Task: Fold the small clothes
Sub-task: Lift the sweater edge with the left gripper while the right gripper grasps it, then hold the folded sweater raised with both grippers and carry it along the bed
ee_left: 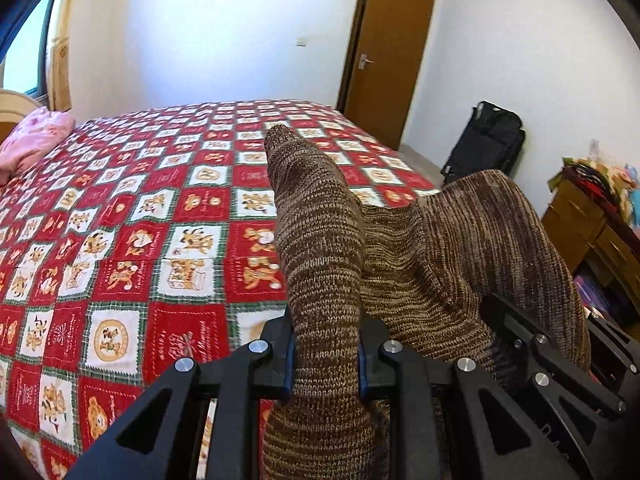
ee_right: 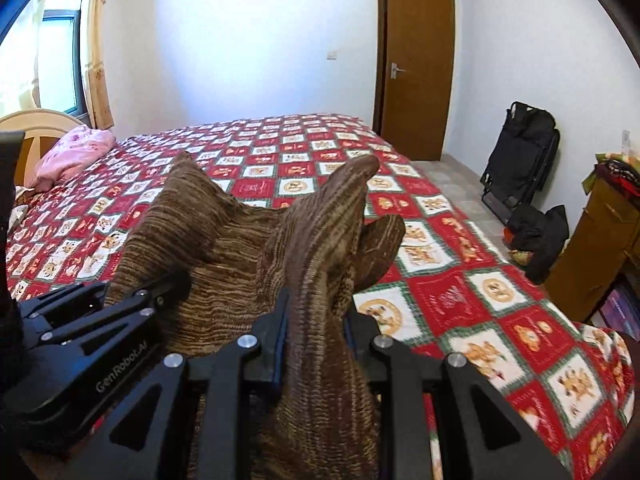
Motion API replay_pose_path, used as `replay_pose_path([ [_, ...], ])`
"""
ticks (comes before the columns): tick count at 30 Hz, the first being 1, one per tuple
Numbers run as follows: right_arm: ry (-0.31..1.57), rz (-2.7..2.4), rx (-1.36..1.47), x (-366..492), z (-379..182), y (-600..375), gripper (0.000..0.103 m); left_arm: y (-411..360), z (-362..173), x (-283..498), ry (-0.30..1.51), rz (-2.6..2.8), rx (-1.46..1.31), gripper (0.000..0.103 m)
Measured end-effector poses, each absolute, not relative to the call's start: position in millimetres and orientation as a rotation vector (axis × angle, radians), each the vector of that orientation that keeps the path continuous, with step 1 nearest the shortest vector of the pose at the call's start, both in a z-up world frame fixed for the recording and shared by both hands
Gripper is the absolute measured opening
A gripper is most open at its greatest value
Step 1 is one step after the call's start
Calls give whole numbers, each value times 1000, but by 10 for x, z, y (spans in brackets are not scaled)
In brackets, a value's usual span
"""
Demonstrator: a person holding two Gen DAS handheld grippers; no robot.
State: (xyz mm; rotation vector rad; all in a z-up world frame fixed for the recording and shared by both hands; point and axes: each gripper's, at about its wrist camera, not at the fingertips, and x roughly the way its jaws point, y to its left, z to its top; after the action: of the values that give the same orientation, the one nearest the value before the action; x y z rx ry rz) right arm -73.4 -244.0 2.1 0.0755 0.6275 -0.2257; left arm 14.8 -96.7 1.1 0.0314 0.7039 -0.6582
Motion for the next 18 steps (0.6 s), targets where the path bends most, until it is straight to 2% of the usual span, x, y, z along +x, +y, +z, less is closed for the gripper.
replay_pose_path([
  [18, 587, -359, 99, -1543, 181, -2789, 25, -1307, 210, -657, 663, -821, 119, 22],
])
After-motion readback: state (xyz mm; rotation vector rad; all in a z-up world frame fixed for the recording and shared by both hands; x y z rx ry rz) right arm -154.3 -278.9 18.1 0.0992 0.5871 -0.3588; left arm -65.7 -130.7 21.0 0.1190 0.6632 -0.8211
